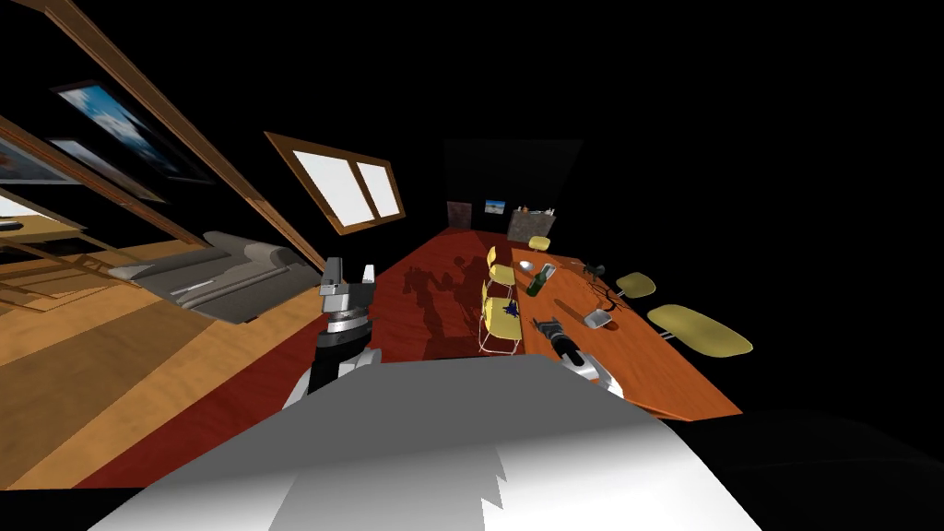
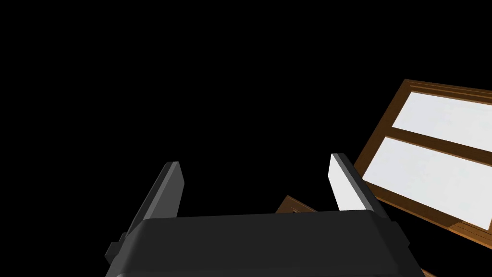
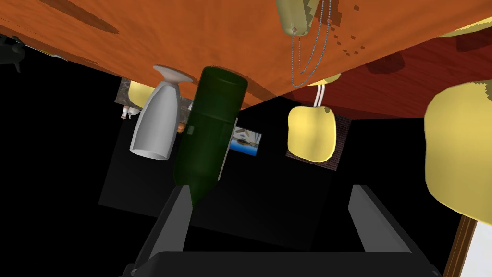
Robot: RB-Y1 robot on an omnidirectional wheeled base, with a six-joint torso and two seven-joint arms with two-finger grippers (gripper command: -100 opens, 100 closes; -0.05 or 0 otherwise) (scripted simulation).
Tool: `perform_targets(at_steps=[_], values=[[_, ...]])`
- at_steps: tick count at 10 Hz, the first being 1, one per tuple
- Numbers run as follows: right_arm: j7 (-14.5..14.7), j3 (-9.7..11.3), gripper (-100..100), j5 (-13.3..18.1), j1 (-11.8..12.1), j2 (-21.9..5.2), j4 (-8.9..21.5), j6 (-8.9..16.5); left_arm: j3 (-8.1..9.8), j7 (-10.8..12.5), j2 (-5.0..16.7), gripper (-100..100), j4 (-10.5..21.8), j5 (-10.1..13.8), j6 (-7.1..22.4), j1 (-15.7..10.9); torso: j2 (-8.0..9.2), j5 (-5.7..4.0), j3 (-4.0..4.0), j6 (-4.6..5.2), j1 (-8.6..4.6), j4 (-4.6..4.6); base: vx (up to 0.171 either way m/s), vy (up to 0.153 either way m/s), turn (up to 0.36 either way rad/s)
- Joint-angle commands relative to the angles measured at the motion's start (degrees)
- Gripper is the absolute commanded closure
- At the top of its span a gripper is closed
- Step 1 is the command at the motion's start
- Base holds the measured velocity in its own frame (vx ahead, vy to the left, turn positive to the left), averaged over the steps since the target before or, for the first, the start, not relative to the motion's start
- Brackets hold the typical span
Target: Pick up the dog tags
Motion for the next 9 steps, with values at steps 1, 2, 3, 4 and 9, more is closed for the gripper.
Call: perform_targets(at_steps=[1, 2, 3, 4, 9], values=[[2.7, 0.3, -100, 0.1, -1.2, 0.4, 2.9, 1.5, 0.00, 0.0, 0.0, 0, 0.0, 0.0, 0.0, 0.0, 0.00, 0.00, 0.00, 0.00, 0.00, 0.00, -0.002, -0.022, 0.062], [2.7, 0.3, -100, 0.1, -1.2, 0.4, 3.3, 1.5, 0.00, 0.0, 0.0, 0, 0.0, 0.0, 0.0, 0.0, -0.01, 0.00, 0.00, 0.00, 0.00, 0.00, -0.001, -0.016, 0.020], [2.7, 0.3, -100, 0.1, -1.2, 0.4, 3.3, 1.5, 0.00, 0.0, 0.0, 0, 0.0, 0.0, 0.0, 0.0, 0.00, 0.01, 0.00, 0.01, 0.02, 0.00, 0.000, -0.005, -0.004], [4.0, 0.6, -100, 0.1, -1.7, 0.6, 5.1, 2.1, 0.00, 0.0, 0.0, 0, 0.0, 0.0, 0.0, 0.0, -0.01, 0.02, 0.00, 0.01, 0.05, 0.00, 0.000, -0.003, 0.046], [8.3, 1.8, -100, 0.1, -3.1, 2.1, 11.5, 4.7, 0.00, 0.0, 0.0, 0, 0.0, 0.0, 0.0, 0.0, -0.02, 0.01, -0.01, 0.00, 0.06, 0.00, 0.001, -0.005, 0.050]])
